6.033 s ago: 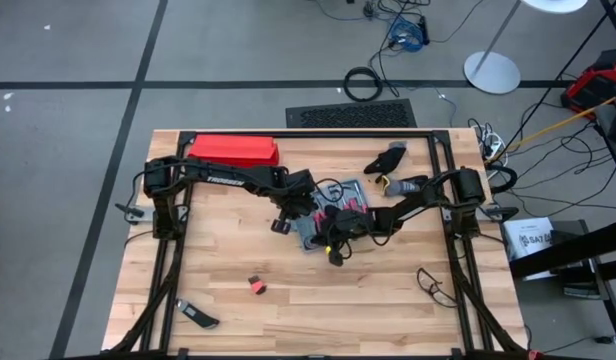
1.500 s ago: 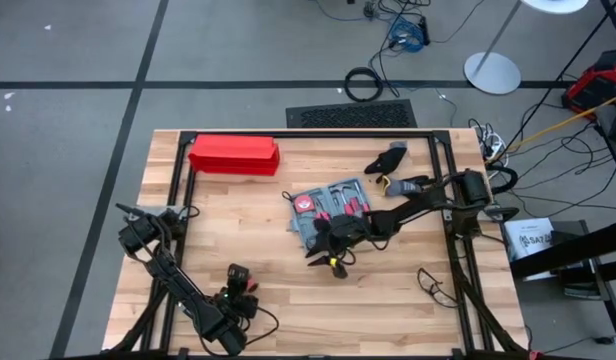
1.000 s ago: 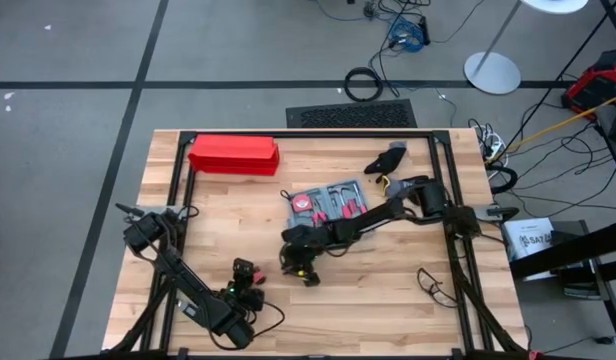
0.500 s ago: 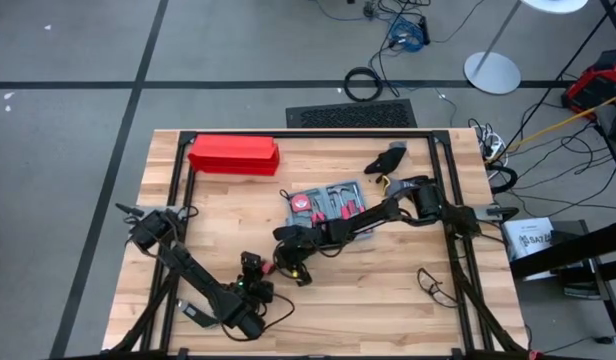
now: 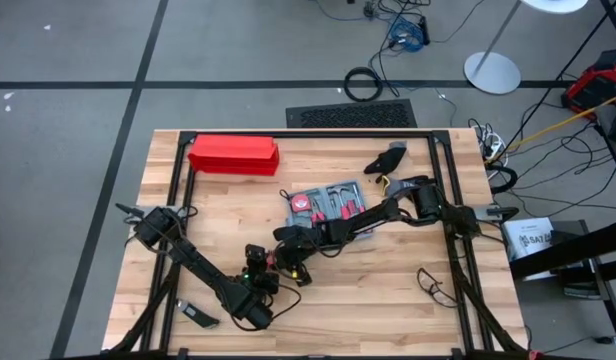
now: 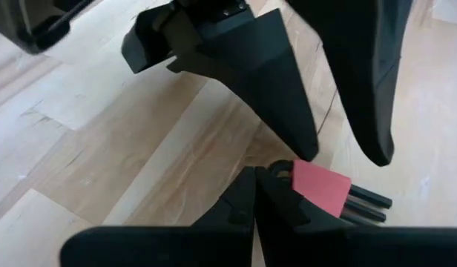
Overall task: Prefit tool cases
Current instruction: Put the orange hex key set into the gray pre-fit tool case
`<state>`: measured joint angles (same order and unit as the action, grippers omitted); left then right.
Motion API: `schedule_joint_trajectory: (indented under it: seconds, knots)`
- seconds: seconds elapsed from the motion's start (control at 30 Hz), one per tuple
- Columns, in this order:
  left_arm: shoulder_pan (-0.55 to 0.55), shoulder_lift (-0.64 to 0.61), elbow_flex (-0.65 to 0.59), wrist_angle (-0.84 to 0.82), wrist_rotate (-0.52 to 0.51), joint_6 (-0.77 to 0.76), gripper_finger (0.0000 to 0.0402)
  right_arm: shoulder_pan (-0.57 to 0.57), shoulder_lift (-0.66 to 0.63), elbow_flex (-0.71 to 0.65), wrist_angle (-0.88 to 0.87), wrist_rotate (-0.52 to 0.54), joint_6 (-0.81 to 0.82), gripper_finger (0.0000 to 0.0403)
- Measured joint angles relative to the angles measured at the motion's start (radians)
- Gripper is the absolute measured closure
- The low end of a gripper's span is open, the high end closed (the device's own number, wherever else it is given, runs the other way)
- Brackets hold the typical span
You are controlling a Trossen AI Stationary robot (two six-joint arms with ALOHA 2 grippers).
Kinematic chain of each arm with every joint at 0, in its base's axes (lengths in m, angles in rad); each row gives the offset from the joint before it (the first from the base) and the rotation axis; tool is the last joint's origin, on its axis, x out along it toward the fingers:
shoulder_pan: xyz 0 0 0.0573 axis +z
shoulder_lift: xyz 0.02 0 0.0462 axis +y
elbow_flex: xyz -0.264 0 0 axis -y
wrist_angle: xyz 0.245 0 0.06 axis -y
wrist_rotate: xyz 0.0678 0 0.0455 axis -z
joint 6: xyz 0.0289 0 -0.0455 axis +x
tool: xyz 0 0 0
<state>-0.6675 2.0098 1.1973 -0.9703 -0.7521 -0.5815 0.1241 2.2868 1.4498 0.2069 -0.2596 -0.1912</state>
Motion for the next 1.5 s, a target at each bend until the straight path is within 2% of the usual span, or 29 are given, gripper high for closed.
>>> schedule_joint_trajectory:
  seconds: [0.23, 0.47, 0.57, 0.67, 0.8, 0.93, 1.13, 1.5]
  knots:
    - [0.017, -0.001, 0.001, -0.007, 0.009, 0.089, 0.0307, 0.0, -0.02, -0.001, -0.031, -0.003, 0.001, 0.0403]
    - [-0.022, -0.018, 0.001, -0.132, 0.035, -0.038, 0.0313, 0.0, -0.126, 0.001, -0.169, 0.027, -0.044, 0.0403]
    - [-0.041, -0.018, -0.007, -0.061, 0.062, -0.037, 0.0313, -0.007, -0.119, -0.001, -0.204, 0.098, -0.073, 0.0403]
    - [-0.043, -0.018, -0.045, 0.065, 0.071, -0.037, 0.0314, -0.025, -0.082, 0.0, -0.193, 0.103, -0.058, 0.0403]
    - [-0.024, -0.023, -0.084, 0.126, 0.057, -0.041, 0.0314, -0.053, -0.053, -0.001, -0.203, 0.105, -0.03, 0.0403]
    - [0.009, -0.024, -0.105, 0.153, 0.053, -0.033, 0.0314, -0.06, -0.037, 0.003, -0.2, 0.098, -0.026, 0.0403]
    - [0.057, -0.022, -0.11, 0.239, 0.04, 0.065, 0.0314, -0.054, -0.034, 0.002, -0.188, 0.1, -0.035, 0.0403]
    - [0.075, -0.027, -0.077, 0.232, -0.001, 0.07, 0.0313, -0.036, -0.032, 0.0, -0.179, 0.112, -0.038, 0.0403]
